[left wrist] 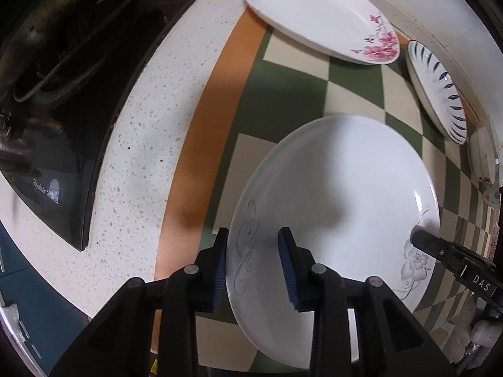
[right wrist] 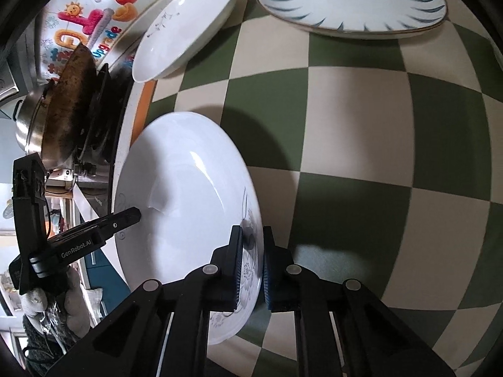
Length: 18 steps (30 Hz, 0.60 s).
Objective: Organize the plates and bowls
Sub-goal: 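Lift the swirl plate with both grippers and carry it toward the pink-flower plate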
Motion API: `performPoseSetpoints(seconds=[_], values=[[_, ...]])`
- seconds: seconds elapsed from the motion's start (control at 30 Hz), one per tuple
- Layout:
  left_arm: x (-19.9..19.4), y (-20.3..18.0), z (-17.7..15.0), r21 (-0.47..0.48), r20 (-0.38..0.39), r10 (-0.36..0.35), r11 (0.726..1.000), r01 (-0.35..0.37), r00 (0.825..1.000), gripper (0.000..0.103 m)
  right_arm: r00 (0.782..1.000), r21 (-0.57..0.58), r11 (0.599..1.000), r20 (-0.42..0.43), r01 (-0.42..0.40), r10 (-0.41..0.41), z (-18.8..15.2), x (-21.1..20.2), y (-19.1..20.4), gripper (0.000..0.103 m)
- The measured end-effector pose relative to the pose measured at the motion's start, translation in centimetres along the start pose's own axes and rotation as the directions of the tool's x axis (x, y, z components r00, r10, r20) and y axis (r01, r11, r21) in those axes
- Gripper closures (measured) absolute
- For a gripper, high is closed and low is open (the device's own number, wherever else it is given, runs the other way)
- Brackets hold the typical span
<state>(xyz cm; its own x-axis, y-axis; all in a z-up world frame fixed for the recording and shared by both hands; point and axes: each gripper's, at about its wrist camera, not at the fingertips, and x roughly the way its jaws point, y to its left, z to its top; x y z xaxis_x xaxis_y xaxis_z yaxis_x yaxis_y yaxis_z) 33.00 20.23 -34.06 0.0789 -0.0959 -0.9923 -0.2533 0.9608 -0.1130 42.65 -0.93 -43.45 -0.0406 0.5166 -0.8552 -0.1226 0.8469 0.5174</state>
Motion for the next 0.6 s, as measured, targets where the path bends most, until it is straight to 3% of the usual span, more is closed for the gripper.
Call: performPoseSetpoints(seconds=[0.3, 0.6], values=[[-3.8, -4.6, -0.3, 0.089, 0.052, -0.032, 0.996, 0.027, 0.998, 0.074, 0.995, 0.028, 0.999, 0.096, -0.015, 0.012, -1.7, -6.0, -2.7, 0.091], [-1.0, -10.5, -1.3, 0.200, 0.019, -0.072, 0.977, 0.067, 0.997, 0.074, 0.987, 0.105, 0.994, 0.158, 0.002, -0.018, -4.4, -11.2, -8.9, 0.091]])
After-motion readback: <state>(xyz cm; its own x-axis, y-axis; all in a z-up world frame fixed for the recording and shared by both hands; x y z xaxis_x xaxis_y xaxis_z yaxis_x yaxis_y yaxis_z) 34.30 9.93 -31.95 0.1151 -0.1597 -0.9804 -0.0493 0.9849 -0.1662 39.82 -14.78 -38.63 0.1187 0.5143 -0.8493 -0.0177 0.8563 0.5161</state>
